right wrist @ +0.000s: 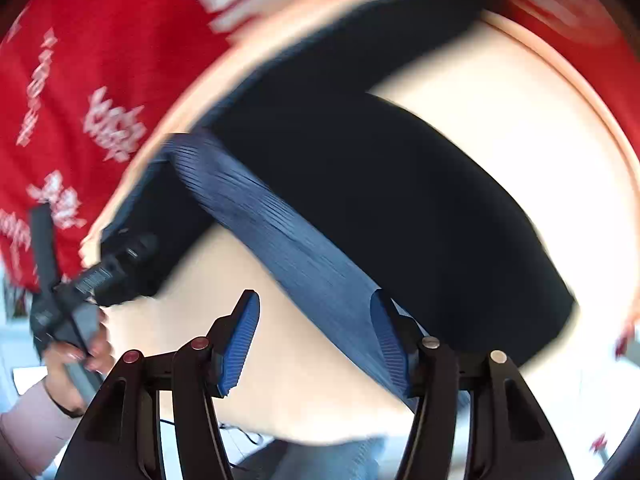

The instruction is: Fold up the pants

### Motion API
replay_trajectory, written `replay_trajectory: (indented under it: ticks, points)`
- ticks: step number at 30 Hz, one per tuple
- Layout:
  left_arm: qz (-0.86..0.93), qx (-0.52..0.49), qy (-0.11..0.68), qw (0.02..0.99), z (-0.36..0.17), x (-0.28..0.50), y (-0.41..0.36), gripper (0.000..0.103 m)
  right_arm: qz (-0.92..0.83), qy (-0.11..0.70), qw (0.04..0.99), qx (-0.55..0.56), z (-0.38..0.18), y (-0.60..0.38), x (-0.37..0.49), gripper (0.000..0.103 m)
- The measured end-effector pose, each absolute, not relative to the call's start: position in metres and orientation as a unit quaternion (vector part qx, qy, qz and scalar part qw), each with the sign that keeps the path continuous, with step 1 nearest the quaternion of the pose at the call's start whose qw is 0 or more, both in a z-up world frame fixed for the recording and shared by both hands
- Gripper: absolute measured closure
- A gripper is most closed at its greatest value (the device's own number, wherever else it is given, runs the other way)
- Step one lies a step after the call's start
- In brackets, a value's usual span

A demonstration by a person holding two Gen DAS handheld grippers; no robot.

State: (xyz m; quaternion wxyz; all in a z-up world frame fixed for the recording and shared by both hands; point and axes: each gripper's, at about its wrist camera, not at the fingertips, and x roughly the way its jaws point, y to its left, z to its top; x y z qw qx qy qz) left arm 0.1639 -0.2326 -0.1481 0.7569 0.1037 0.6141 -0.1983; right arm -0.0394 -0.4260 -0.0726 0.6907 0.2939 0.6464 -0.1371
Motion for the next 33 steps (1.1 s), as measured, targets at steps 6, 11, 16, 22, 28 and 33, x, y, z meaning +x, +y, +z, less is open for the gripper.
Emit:
replay_trajectory:
  ticks: [6,11,16,22,28,33]
  points:
    - [-0.202,0.146,0.613,0.75,-0.174,0.154,-0.251,0.012,-0.206,0.622,0.667,0.354,-0.087,-0.438,-0.119,0.041]
    - [-0.215,0.182,0.608,0.742,-0.181,0.149,-0.26,0.012,-0.193,0.591,0.673,0.401,-0.109,-0.446,-0.127,0.041]
    - [-0.205,0.19,0.607,0.744,-0.18,0.133,-0.273,0.011,-0.153,0.59,0.667,0.429,-0.115,-0.452,-0.115,0.088]
    - [-0.18,0.176,0.63,0.735,-0.172,0.14,-0.279,0.012,-0.074,0.575,0.725,0.371,-0.037,-0.473,-0.041,0.089]
    - [-0.145,0.149,0.653,0.728,-0.165,0.151,-0.285,0.012,-0.044,0.559,0.78,0.279,0.017,-0.546,0.088,0.089]
    - [-0.119,0.13,0.656,0.733,-0.15,0.162,-0.293,0.012,-0.089,0.601,0.768,0.203,-0.007,-0.607,0.189,0.073]
